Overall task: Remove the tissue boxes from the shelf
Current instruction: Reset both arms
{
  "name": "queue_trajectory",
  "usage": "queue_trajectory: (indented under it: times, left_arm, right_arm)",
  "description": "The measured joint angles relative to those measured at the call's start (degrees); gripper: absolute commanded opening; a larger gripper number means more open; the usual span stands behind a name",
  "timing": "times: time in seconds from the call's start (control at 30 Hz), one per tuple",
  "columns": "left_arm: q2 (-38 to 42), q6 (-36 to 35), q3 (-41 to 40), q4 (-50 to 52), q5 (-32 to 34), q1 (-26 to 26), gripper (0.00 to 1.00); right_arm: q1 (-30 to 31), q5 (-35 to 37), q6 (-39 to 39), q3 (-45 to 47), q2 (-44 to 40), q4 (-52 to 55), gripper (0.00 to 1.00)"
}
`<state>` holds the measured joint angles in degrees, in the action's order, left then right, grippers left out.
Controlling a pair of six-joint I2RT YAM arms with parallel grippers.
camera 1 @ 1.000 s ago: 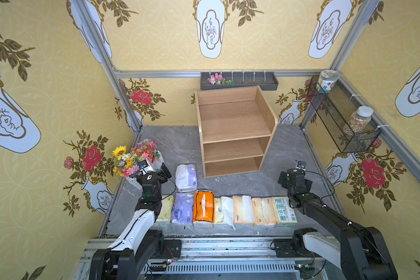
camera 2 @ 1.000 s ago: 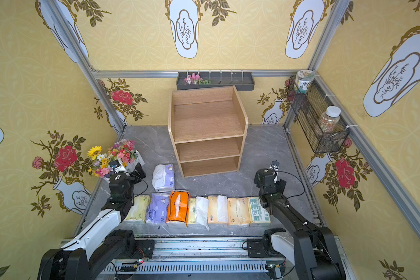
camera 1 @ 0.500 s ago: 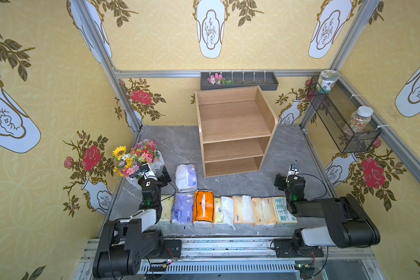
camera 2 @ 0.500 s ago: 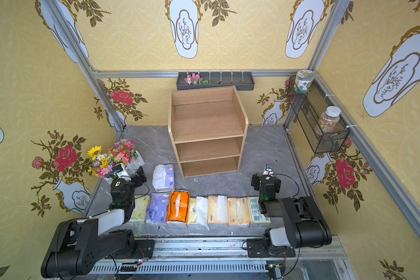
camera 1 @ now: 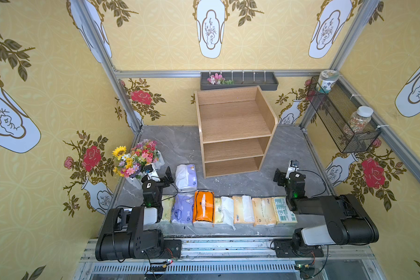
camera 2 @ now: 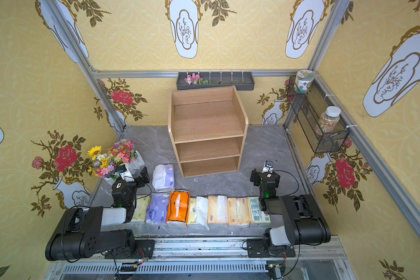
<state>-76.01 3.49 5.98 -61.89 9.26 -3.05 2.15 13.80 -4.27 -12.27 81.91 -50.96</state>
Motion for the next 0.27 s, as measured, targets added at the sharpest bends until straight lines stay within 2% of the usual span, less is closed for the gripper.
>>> queue_trajectory:
  times: [0.27]
  left_arm:
    - [0.26,-0.02,-0.02,-0.61,0.0,0.0,1.0]
  right_arm:
    - [-0.26,-0.22,0.0,-0.85,0.61,0.02,0.97]
